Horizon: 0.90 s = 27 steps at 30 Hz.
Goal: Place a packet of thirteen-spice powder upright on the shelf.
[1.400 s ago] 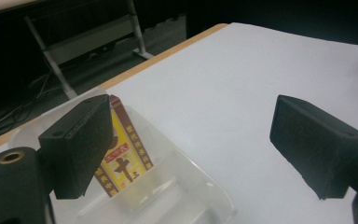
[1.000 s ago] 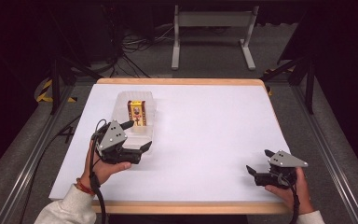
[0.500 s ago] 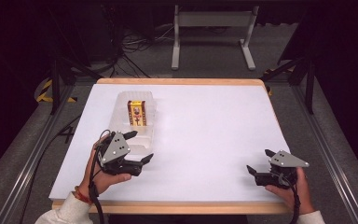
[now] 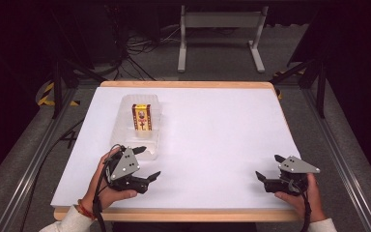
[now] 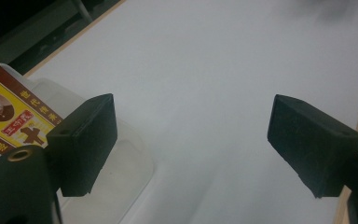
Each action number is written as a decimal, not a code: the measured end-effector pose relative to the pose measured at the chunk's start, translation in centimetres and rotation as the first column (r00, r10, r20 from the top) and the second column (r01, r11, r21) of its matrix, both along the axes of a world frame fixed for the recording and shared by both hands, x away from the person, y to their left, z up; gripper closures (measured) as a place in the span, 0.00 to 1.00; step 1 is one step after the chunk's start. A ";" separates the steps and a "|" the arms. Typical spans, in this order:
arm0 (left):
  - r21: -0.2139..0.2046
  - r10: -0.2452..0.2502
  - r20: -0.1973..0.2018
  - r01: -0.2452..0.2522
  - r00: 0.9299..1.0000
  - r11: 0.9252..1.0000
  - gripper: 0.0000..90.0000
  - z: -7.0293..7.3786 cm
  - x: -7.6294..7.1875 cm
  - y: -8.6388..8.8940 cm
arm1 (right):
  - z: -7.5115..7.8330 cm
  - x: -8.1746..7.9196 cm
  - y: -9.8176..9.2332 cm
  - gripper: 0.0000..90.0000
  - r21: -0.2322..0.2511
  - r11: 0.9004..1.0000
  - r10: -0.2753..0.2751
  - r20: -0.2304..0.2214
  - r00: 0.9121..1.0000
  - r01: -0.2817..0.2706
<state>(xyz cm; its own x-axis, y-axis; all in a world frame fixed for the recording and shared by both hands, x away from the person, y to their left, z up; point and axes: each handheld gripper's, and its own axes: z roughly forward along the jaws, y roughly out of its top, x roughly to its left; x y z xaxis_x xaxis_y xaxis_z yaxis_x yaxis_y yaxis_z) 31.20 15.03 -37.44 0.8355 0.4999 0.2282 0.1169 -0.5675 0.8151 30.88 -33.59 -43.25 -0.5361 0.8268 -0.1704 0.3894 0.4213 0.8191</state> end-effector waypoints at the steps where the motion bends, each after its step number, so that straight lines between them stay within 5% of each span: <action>1: 0.003 -0.002 -0.003 0.002 1.000 1.000 0.18 -0.2 -0.1 0.0 | 0.0 0.0 0.0 0.12 -0.001 1.000 0.000 0.000 1.000 0.000; 14: 0.079 0.002 -0.037 0.001 0.999 0.997 0.18 -2.4 -0.2 0.5 | 0.0 0.0 0.0 0.12 0.001 1.000 0.000 0.002 1.000 0.000; 27: 0.112 0.072 -0.072 -0.064 0.995 0.992 0.16 -4.3 -0.3 3.0 | 0.1 -0.1 0.0 0.12 0.000 1.000 0.002 0.003 1.000 -0.002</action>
